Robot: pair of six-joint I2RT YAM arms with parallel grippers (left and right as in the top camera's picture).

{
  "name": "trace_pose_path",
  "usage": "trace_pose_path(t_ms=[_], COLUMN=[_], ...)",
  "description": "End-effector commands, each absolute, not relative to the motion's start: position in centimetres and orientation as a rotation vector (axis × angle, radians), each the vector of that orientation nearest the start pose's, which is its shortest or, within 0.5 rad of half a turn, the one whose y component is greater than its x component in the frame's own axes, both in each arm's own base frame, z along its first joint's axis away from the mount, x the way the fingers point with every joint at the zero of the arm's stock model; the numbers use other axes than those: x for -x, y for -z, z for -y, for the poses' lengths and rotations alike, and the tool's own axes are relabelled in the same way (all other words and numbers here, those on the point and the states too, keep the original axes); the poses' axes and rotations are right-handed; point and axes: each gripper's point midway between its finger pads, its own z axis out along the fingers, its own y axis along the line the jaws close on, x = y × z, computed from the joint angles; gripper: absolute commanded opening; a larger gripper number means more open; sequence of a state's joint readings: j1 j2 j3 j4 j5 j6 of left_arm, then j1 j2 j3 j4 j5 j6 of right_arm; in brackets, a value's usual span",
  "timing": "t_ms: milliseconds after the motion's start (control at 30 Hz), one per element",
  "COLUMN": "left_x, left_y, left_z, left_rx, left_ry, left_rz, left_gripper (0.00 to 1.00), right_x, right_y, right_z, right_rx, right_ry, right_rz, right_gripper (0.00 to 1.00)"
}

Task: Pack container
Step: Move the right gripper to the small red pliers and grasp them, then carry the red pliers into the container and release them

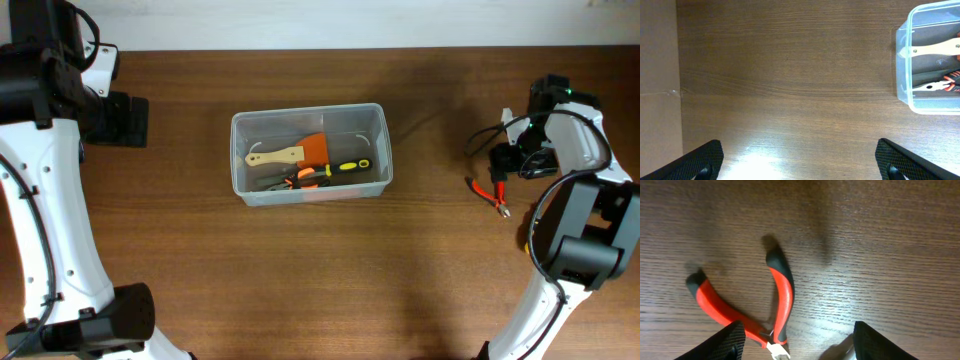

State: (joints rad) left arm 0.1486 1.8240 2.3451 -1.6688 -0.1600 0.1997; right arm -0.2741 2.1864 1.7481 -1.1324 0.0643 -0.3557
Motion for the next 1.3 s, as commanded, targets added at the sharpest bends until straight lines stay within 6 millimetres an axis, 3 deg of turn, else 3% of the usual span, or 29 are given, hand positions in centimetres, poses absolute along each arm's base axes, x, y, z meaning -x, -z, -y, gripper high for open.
trace_pose_path(t_ms=[0, 167, 367, 600, 800, 900, 933, 1100, 1267], left_x=[-36.0, -36.0, -36.0, -36.0, -36.0, -36.0, -36.0, -36.0, -36.0], left_y=[-32.0, -32.0, -32.0, -32.0, -32.0, -32.0, -32.0, -32.0, -32.0], left_z=[-8.2, -8.2, -8.2, -8.2, -8.2, -8.2, -8.2, -8.2, -8.2], left_rx=[-0.003, -0.003, -0.003, -0.003, -0.003, -0.003, -0.003, -0.003, -0.003], left_ry=[-0.302, -0.302, -0.302, -0.302, -0.302, -0.302, -0.302, -0.302, -0.302], left_rz=[-2.737, -2.737, -2.737, -2.737, -2.737, -2.737, -2.737, -2.737, -2.737], left_gripper=[0.99, 0.99, 0.99, 0.99, 0.99, 0.99, 0.99, 0.99, 0.99], right_x=[-39.8, -39.9, -40.0, -39.3, -39.6, -39.8, -39.9, -41.7, -44.9], right_y=[-1.8, -1.4, -1.2, 1.0, 1.3, 1.2, 1.0, -1.9, -9.6], right_z=[12.5, 11.7, 11.5, 10.8, 10.6, 10.2, 9.9, 9.0, 6.5], right_rx=[0.146, 0.146, 0.081, 0.042, 0.006, 0.003, 0.001, -0.106, -0.129], right_ry=[0.110, 0.046, 0.027, -0.049, -0.067, -0.108, -0.134, -0.213, -0.325], right_rz=[-3.201, -3.198, -3.197, -3.251, -3.239, -3.229, -3.221, -3.146, -2.977], right_gripper=[0.67, 0.56, 0.54, 0.49, 0.27, 0.08, 0.06, 0.04, 0.04])
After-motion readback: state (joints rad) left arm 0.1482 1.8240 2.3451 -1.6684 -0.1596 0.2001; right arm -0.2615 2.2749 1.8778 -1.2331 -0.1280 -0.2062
